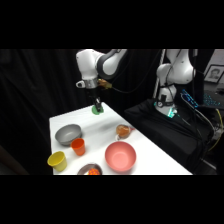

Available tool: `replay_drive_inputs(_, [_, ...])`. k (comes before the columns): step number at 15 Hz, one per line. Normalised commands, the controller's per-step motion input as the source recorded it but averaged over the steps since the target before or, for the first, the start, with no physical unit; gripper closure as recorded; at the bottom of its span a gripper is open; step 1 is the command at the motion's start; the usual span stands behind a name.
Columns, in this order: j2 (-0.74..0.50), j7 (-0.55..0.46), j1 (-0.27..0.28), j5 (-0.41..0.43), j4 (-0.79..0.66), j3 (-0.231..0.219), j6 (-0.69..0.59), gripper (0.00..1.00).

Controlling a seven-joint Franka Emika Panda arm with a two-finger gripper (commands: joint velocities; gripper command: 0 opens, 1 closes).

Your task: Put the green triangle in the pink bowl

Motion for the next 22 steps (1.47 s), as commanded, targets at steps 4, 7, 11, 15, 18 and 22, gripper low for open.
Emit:
replay_drive_inputs(4, [-0.25,0.10,0.117,-0.115,-0.11,0.006,-0.11,0.94])
replay_drive_inputs(7, [-0.25,0.19,0.128,-0.136,-0.13,0.039,-0.07,0.94])
replay_drive_inputs(11, [-0.21,0.31,0.149,-0.122,-0.15,0.073,-0.01,0.94])
replay_drive_inputs(15, [-0.16,0.39,0.146,-0.080,-0.12,0.082,0.01,0.94])
replay_drive_inputs(18, [-0.15,0.32,0.115,-0.059,-0.10,0.065,-0.01,0.95])
replay_drive_inputs(22, [-0.15,0.27,0.102,-0.053,-0.07,0.065,-0.03,0.95])
